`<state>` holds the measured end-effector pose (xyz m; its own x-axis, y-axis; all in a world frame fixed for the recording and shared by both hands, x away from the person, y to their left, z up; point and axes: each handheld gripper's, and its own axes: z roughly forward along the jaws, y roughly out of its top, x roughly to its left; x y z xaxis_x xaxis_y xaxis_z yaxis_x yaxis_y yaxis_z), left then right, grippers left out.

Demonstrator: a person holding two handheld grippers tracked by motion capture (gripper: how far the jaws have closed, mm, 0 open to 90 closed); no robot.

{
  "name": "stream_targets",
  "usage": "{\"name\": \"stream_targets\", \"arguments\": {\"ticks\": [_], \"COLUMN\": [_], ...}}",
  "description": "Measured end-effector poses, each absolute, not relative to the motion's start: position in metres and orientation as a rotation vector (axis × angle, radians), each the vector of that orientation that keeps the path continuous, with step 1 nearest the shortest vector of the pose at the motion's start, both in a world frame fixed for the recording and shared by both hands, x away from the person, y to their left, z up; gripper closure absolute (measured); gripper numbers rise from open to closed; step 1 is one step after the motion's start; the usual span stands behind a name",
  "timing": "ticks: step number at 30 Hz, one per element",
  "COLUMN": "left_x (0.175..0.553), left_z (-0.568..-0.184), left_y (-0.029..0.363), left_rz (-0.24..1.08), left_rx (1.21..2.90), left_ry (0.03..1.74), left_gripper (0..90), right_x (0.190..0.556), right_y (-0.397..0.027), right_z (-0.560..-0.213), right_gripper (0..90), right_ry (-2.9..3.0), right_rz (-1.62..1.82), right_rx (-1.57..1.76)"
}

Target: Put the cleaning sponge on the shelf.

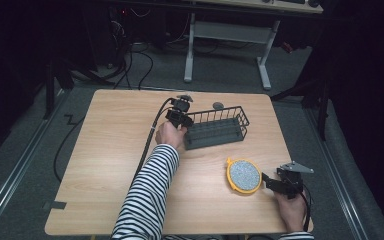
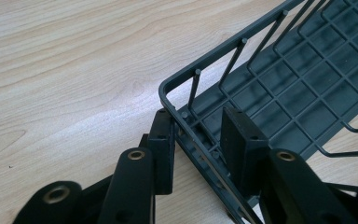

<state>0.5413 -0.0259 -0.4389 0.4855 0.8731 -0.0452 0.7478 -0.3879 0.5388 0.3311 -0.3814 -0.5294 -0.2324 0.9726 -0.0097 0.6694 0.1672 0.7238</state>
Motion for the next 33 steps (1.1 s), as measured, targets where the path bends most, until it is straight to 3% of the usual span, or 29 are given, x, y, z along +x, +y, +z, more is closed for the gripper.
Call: {"name": "stream_targets", "arguments": {"ticks": [11, 33], "left_x": [0.535, 0.493], "left_z": [-0.440, -0.440], "left_y": [-0.017, 0.044], "left_rz": [0.345, 0.378], "left_rx": [2.221, 2.092], "left_ry": [1.329, 1.352], "left_gripper": [66.0, 64.5], "right_x": [0.331, 0.331], "right_y": [-0.381, -0.381], "right_z": [-0.529, -0.529], "right_gripper": [32.1, 32.4], "right_ry": [1.970, 1.967], "right_rz": [0.832, 0.834], "right_rx": [1.545, 1.550]}}
